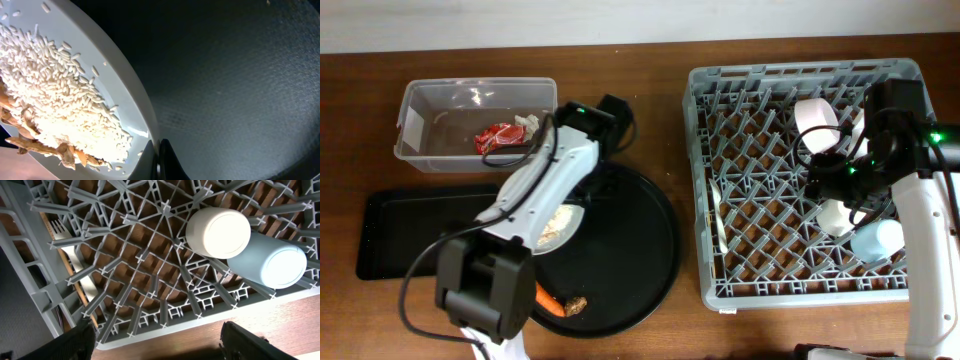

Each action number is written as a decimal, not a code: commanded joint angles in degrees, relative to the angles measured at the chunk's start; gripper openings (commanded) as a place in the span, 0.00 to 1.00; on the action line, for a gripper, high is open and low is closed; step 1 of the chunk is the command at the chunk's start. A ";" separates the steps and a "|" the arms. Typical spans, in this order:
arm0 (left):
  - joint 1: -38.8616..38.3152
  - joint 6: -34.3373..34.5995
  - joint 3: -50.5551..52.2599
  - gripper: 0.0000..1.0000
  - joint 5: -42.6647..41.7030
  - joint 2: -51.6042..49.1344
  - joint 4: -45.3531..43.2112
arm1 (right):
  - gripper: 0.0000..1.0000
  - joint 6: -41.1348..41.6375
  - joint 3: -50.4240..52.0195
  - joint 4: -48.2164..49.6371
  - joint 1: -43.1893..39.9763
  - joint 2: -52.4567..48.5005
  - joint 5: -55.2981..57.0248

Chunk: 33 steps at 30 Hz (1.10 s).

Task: Sort waste into correct bins and load items into the dishwasher rack
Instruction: 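Grasp the white plate with the left gripper and lift it, then tilt the plate over the black rectangular tray to dump the food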

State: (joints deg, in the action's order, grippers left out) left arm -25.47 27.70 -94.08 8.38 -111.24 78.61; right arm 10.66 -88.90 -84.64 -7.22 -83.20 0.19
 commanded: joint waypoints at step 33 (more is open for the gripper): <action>49.05 -39.50 -1.29 0.00 -49.57 11.10 4.24 | 0.84 -1.49 0.63 -0.04 -0.31 -0.81 0.57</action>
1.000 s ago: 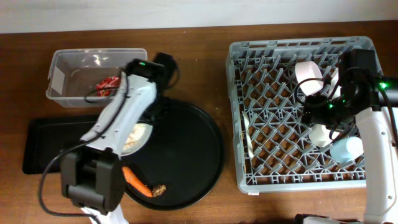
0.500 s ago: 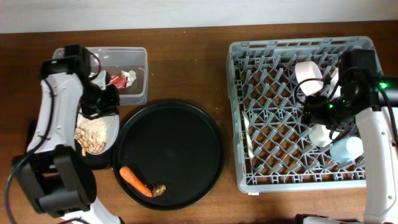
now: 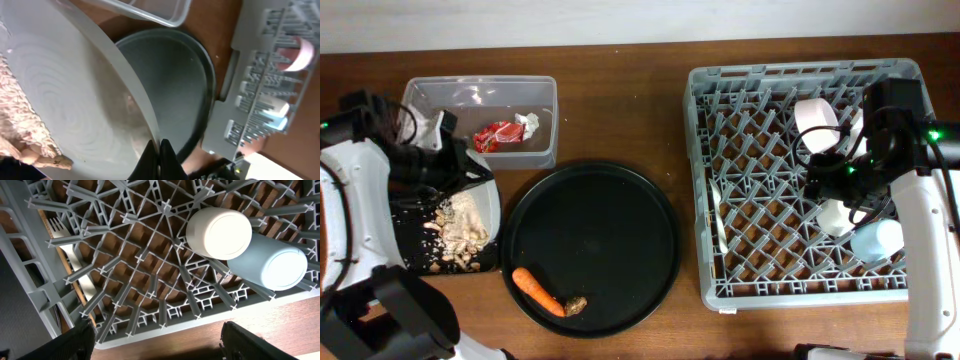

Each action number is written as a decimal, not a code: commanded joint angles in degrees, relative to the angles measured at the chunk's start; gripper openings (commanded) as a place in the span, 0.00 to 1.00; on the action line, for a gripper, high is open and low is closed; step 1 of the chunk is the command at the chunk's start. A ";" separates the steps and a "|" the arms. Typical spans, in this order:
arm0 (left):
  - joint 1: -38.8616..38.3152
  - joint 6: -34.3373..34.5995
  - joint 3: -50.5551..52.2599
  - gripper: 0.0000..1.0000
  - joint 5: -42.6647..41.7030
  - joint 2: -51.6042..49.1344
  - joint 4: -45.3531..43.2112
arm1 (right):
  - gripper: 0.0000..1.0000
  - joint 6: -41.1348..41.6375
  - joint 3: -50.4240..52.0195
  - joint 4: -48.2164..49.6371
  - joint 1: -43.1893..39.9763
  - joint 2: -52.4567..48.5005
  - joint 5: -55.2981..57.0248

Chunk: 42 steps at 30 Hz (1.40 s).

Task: Sort waste into correct bins and load items into the dishwasher rack
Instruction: 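Tilt the plate over the black rectangular tray to dump the food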

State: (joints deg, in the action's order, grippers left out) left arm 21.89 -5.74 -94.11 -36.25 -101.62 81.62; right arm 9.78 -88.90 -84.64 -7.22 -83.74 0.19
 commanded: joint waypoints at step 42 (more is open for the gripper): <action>18.91 -17.31 8.02 0.00 -23.43 1.57 3.45 | 0.83 -0.57 0.63 -1.11 -0.31 -0.26 0.55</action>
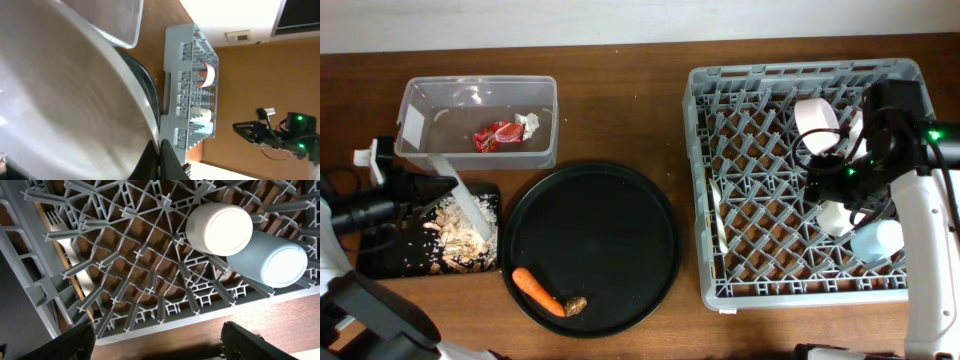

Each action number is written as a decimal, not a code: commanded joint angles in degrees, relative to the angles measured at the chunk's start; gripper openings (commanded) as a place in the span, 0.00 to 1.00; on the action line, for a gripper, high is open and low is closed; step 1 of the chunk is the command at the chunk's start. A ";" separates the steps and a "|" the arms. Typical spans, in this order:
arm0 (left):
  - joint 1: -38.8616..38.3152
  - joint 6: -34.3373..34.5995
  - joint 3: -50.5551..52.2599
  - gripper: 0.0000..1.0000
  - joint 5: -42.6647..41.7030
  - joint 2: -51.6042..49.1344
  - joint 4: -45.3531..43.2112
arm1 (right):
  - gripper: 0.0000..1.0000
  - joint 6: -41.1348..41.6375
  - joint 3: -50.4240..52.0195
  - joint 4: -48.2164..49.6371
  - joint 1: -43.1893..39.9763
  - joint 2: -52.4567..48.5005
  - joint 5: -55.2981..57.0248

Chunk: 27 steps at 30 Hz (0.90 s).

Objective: Sort waste into correct bins and load items into the dishwasher rack

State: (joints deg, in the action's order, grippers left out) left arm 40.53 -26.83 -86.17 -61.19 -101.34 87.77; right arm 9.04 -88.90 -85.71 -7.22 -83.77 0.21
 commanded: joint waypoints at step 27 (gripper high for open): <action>-47.23 14.60 -1.51 0.00 -15.17 9.68 -37.92 | 0.83 14.38 0.63 -9.29 -3.74 -0.22 18.91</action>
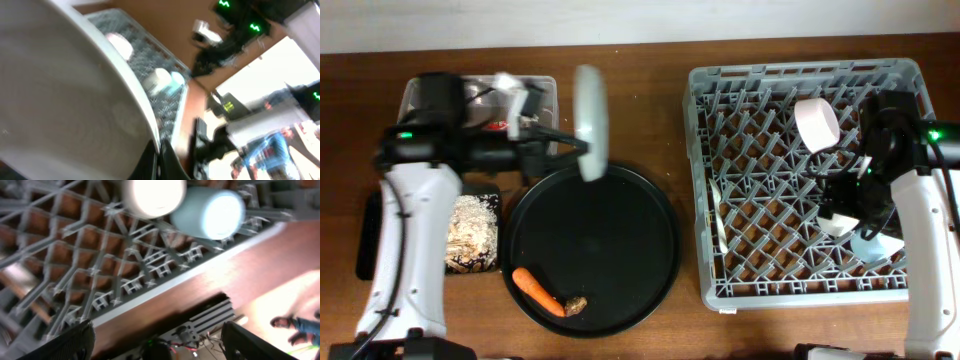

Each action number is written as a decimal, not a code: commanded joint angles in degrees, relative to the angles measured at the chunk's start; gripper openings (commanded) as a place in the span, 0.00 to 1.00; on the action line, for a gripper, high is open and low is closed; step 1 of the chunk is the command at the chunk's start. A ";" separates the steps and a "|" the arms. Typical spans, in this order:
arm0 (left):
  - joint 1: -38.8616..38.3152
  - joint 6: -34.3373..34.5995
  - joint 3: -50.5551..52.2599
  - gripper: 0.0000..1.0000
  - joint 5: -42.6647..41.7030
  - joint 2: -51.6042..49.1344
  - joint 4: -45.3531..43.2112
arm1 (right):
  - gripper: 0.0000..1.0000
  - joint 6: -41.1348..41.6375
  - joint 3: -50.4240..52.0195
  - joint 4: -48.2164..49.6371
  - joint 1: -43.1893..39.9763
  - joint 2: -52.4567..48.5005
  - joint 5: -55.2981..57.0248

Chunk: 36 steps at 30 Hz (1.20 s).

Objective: Sort waste into correct bins and load items into the dishwasher rack

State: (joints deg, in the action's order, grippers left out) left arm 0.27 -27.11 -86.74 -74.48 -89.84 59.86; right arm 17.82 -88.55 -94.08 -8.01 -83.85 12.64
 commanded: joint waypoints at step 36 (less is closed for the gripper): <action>-17.68 54.27 -0.94 0.99 17.86 -25.27 -39.10 | 0.84 5.57 0.28 -0.17 -5.20 -0.13 5.62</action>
State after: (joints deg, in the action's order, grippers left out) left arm -18.68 32.88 -87.77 -53.80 -117.93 16.05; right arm 22.50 -88.16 -94.24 -12.88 -83.96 17.15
